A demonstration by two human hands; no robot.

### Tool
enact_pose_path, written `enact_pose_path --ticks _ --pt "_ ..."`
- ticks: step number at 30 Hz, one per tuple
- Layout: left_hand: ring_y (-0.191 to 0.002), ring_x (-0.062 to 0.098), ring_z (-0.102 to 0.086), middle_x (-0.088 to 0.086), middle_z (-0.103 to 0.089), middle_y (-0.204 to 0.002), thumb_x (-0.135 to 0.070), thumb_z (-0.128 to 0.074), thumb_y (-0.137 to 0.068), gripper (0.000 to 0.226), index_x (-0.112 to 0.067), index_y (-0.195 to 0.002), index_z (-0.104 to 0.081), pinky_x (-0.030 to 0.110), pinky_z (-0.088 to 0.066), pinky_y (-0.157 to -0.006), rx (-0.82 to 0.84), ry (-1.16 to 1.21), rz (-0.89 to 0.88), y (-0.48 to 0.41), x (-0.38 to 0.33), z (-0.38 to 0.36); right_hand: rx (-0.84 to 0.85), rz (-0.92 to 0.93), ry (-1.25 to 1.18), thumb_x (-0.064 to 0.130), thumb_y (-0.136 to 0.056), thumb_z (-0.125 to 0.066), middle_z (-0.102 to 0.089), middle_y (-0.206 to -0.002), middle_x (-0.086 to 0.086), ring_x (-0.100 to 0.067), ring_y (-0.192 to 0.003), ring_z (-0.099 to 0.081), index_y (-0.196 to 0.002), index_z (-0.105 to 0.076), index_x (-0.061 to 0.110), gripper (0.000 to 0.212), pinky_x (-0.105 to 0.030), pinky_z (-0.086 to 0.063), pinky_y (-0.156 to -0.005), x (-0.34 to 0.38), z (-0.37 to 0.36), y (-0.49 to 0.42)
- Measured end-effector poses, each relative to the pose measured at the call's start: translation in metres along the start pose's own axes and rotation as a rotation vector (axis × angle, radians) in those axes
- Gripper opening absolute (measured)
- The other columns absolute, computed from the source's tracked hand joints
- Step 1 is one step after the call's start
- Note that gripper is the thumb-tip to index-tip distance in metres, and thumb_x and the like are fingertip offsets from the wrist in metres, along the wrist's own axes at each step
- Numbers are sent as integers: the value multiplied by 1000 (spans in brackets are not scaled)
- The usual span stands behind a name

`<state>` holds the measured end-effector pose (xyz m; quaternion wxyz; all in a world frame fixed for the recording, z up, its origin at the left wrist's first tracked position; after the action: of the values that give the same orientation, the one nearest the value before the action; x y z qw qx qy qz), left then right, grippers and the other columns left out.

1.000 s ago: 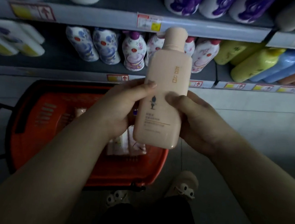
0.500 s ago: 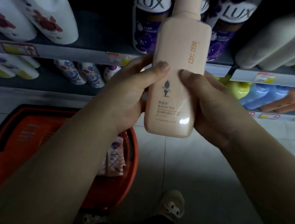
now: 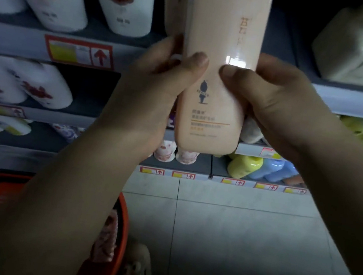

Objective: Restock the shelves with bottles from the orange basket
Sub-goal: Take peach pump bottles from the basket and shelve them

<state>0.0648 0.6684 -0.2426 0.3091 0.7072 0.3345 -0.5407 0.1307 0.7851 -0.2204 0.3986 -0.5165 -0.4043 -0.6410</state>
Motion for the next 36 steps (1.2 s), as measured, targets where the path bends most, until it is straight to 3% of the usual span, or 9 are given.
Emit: enact_pose_path --ticks 3,7,11,16,20,25,28,32,36 --pt "-101 19 -68 8 -69 -113 -24 -60 -84 46 -12 -128 -55 44 -56 -87 -55 -108 -89 -18 -28 -6 -43 34 -24 15 -89 -62 -74 -75 7 -3 -68 -70 -97 -65 18 9 -12 -52 -59 18 15 -16" --pt "-100 17 -68 5 -69 -113 -40 -69 -70 66 -8 -126 -55 44 -57 -85 -207 -239 -200 -43 -63 -7 -138 114 -48 17 -85 -66 -74 -99 -4 -16 -93 -71 -109 -65 10 25 -30 -57 -83 38 33 -41" --pt "-103 11 -66 2 -69 -114 -25 -63 -79 46 -9 -122 -59 37 -55 -89 -299 -276 -303 -62 -76 -10 -254 222 107 18 -81 -71 -72 -102 -3 -16 -96 -69 -109 -64 16 29 -32 -57 -85 57 49 -60" --pt "-106 6 -63 6 -60 -125 -14 -57 -84 45 -18 -129 -56 29 -53 -91 -316 -264 -292 -80 -63 -16 -330 250 213 23 -73 -70 -69 -109 -3 -14 -103 -65 -112 -63 19 39 -36 -53 -92 58 61 -79" --pt "-110 5 -59 4 -56 -129 -21 -50 -79 54 -27 -133 -54 31 -50 -97 -288 -320 -284 -85 -53 -19 -388 221 263 30 -70 -68 -62 -119 -8 -12 -107 -62 -120 -60 16 53 -35 -51 -95 44 66 -87" --pt "-115 -1 -56 0 -55 -133 -3 -49 -90 48 -23 -134 -52 15 -46 -92 -250 -276 -260 -83 -39 -19 -429 230 287 29 -71 -65 -59 -121 -9 -12 -109 -59 -125 -57 16 57 -35 -49 -98 35 65 -90" --pt "-118 1 -55 1 -54 -135 2 -48 -91 47 -18 -134 -51 19 -47 -96 -244 -252 -265 -85 -39 -18 -457 261 314 24 -76 -65 -54 -122 -8 -11 -111 -56 -129 -54 15 55 -23 -44 -99 34 64 -87" --pt "-118 1 -55 3 -55 -135 4 -46 -92 47 -14 -135 -50 10 -46 -88 -215 -211 -241 -82 -41 -20 -501 286 398 12 -79 -70 -50 -122 -5 -7 -108 -51 -132 -51 13 56 -4 -37 -92 32 62 -78" --pt "-122 -1 -50 -3 -51 -139 -1 -45 -96 44 -15 -137 -48 8 -44 -90 -127 -118 -173 -69 -40 -25 -528 248 280 19 -79 -71 -50 -130 -7 -8 -117 -51 -134 -46 11 61 -14 -42 -97 24 57 -60"
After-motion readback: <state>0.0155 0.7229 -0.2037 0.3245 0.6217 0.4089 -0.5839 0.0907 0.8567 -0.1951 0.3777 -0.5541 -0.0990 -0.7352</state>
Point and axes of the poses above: each hand's wrist, its own y-axis away from the middle knuckle, its own z-axis out of the back of the hand, x = y × z, the point moved 10 cm from there along -y, towards the middle knuckle
